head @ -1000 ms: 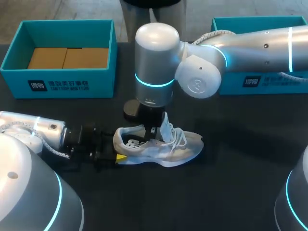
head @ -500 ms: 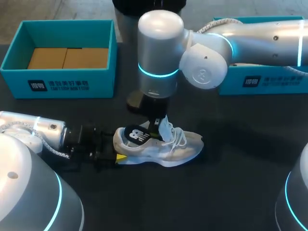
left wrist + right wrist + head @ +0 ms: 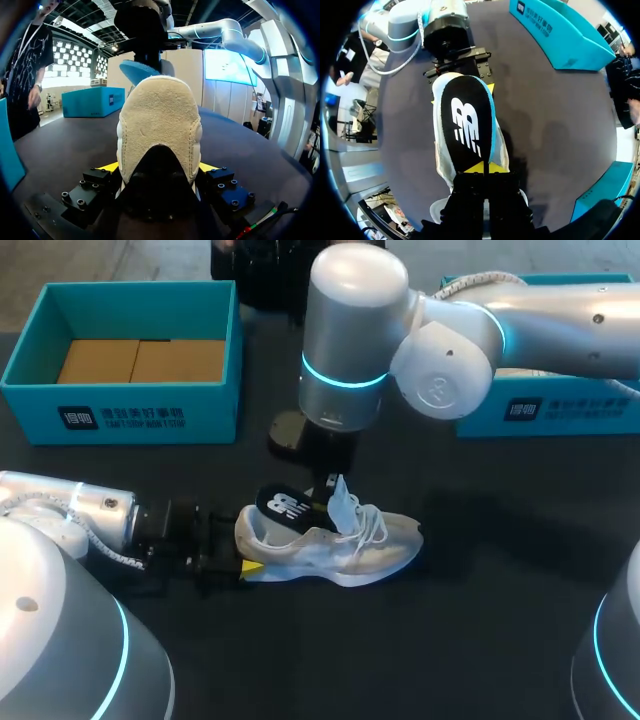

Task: Take the shoe out of the shoebox, open the shoe tongue, remove and reinsert the insole, then place the shoe into the shoebox

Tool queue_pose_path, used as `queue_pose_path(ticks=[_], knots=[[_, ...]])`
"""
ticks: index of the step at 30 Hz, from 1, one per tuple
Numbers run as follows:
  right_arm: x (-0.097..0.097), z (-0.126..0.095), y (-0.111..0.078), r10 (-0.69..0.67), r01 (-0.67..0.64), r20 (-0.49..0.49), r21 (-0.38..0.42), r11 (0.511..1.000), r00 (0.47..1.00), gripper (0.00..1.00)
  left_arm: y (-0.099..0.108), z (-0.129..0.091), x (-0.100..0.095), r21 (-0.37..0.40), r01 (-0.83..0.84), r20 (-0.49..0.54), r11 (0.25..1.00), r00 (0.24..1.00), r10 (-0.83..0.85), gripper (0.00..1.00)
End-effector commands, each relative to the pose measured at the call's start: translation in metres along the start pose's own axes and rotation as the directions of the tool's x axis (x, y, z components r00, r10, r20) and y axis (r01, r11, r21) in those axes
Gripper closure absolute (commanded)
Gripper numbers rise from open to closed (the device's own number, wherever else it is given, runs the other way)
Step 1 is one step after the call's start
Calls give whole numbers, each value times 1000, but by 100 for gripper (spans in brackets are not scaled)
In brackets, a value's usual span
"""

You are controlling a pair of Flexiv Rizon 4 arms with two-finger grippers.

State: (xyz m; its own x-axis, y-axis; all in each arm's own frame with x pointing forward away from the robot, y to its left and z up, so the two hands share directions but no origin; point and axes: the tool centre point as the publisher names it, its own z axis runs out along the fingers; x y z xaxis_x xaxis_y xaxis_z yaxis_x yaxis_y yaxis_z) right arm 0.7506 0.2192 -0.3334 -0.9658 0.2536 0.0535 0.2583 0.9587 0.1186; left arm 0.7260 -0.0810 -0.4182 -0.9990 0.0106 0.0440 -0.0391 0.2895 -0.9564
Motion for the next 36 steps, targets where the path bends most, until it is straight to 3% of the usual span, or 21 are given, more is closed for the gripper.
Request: queue_pose_path(ticks=[1, 11, 30, 33, 36], knots=[[0, -4, 9, -13, 13, 2, -5, 1000, 1000, 100, 2, 1, 2, 0, -1, 4, 1000, 1000, 1, 100], [-3, -7, 30, -35, 37, 101, -17, 999, 994, 100, 2, 1, 2, 0, -1, 4, 1000, 1000, 1, 100], [-4, -5, 51, -63, 68, 112, -42, 997, 992, 100, 2, 1, 2, 0, -1, 4, 1000, 1000, 1, 100], [-3, -9, 49, -52, 58, 122, -43, 997, 991, 61, 2, 1, 2, 0, -1, 4, 1000, 1000, 1, 100], [-1, -14, 47, -45, 51, 134, -43, 998, 990, 51, 2, 1, 2, 0, -1, 4, 1000, 1000, 1, 100]])
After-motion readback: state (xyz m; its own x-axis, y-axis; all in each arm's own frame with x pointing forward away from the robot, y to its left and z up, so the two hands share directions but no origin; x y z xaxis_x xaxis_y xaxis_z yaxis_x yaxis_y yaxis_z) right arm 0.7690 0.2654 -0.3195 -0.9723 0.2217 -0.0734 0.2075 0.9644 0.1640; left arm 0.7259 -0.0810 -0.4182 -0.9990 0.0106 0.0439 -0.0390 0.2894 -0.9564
